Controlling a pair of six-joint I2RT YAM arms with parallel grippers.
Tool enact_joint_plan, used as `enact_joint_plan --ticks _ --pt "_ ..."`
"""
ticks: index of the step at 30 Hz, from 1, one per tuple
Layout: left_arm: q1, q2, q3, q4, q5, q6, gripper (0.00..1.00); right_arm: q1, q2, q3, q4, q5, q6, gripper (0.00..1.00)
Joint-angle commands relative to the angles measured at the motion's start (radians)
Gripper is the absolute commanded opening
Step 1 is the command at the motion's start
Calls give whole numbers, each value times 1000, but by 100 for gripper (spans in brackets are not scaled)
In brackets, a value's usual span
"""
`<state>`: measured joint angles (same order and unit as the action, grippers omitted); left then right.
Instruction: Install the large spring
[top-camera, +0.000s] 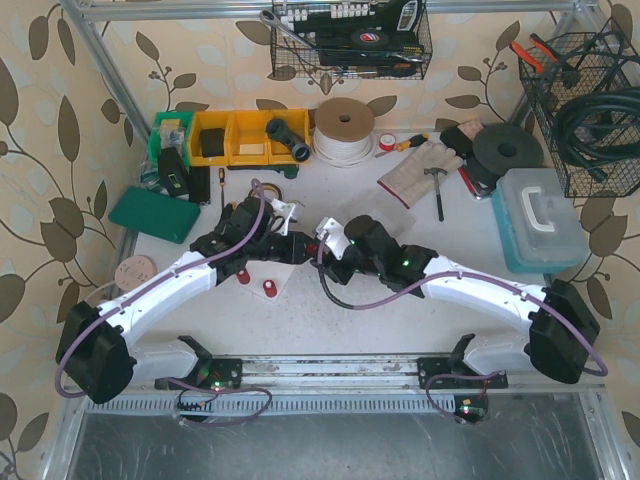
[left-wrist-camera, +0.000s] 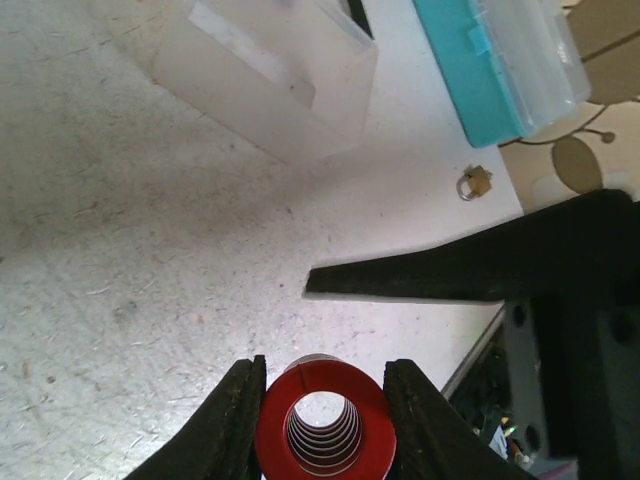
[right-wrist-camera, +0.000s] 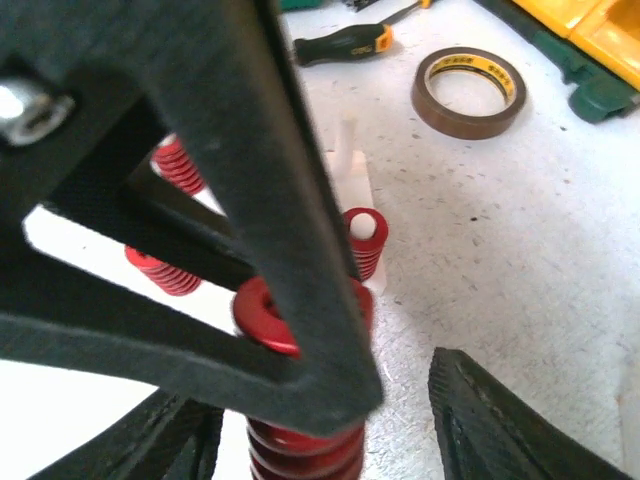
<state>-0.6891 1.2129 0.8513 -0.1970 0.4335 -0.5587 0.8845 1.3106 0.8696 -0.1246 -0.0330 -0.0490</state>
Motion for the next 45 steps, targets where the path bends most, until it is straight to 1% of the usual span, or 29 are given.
enact_joint_plan --ticks 1,2,6,7,9,10,12,16,20,23,26,33,40,45 --pt "-9 -19 59 -54 -86 -4 0 4 -38 32 -14 66 -11 66" --pt "-9 -22 65 -69 -115 2 0 5 -51 30 -21 73 -19 71" --pt "-10 -43 90 -121 -266 37 0 2 -106 16 -56 102 -46 80" --pt "-9 -49 95 -133 -316 49 0 3 -123 10 -62 115 -52 85" --pt "-9 -60 98 -150 -431 76 0 1 -164 -9 -69 152 -57 99" --pt "-9 -65 97 -152 -483 86 0 -1 -186 -23 -65 169 -60 100" --pt "-9 -71 95 -154 -602 112 0 -9 -229 -60 -58 203 -67 100" --pt "-9 -68 93 -158 -796 135 0 -36 -314 -131 -30 269 -78 100" --pt "-7 -38 87 -126 -916 181 0 -86 -399 -201 24 257 -61 100" --pt "-7 0 101 -119 -938 213 0 -110 -428 -233 61 236 -51 100" --pt "-7 36 108 -116 -954 225 0 -119 -425 -235 61 233 -46 99" --pt "-7 90 64 -33 -965 239 0 -122 -410 -228 53 219 -45 99" --pt "3 130 51 -7 -964 231 0 -125 -418 -231 51 222 -46 99" --pt "16 152 48 -9 -929 213 0 -126 -418 -231 50 224 -48 99"
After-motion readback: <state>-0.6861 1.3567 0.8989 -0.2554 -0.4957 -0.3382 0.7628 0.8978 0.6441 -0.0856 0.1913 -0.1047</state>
